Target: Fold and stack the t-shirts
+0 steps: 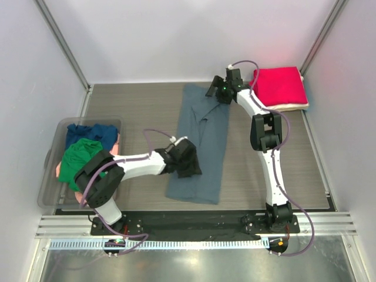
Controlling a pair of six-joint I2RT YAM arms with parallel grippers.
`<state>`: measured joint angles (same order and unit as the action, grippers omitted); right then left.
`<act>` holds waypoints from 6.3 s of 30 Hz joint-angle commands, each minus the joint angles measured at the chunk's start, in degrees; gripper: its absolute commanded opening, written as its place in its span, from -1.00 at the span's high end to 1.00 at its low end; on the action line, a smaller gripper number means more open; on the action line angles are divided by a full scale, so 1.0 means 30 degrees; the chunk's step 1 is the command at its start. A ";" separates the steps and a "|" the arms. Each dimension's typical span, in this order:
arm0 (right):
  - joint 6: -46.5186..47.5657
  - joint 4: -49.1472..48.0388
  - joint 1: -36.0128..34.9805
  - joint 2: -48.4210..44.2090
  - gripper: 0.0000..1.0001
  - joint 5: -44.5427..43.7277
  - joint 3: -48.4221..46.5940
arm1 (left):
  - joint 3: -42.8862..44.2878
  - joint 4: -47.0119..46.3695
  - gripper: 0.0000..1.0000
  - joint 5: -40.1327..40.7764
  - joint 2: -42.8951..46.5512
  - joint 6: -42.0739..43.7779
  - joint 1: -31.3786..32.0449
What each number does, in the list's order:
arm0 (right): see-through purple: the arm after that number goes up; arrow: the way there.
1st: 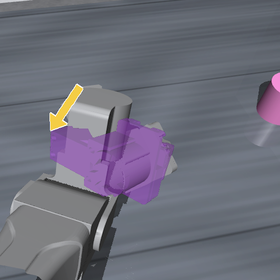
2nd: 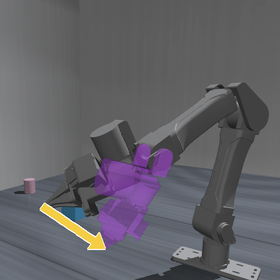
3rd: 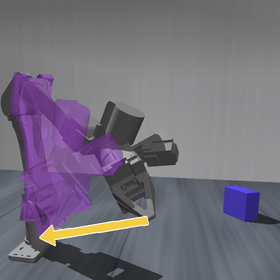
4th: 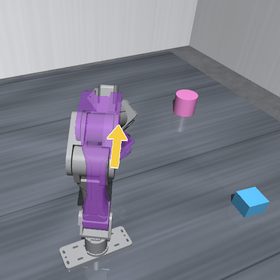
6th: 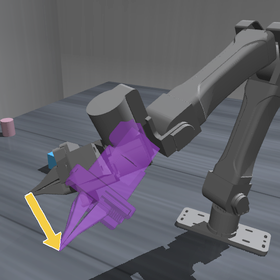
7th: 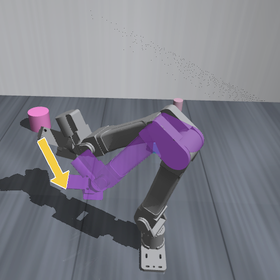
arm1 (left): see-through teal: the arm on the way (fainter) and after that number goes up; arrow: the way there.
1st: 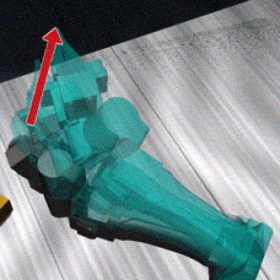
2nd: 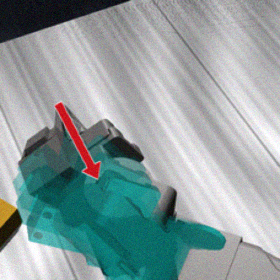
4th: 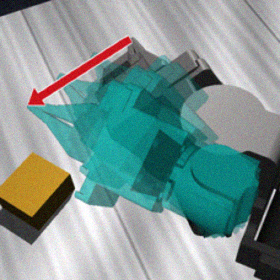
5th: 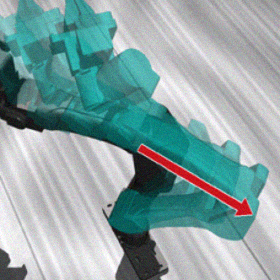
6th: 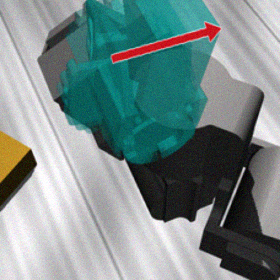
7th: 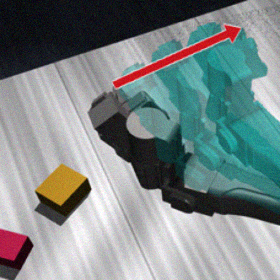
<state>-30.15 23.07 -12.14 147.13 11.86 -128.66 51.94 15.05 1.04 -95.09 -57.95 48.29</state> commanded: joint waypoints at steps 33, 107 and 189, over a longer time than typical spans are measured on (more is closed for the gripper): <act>-0.0550 0.1978 -0.0610 -1.6920 -0.96 -0.1813 1.4799 | -0.3099 0.5918 -0.14 0.4754 1.1478 -0.2154 0.5989; -0.4836 0.6727 -0.7148 -2.7611 0.98 -0.8026 2.3970 | 0.1400 0.7259 0.99 0.5517 0.8379 0.1787 0.2130; -0.0614 -0.7602 0.1059 -1.9015 0.80 0.3694 3.0494 | -0.1464 -0.3576 -0.16 -0.1429 0.0819 0.3879 -0.4760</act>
<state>-32.88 0.71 -8.99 90.74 23.14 -38.52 48.95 8.47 -5.23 -93.67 -45.47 34.11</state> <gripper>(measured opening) 0.125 0.588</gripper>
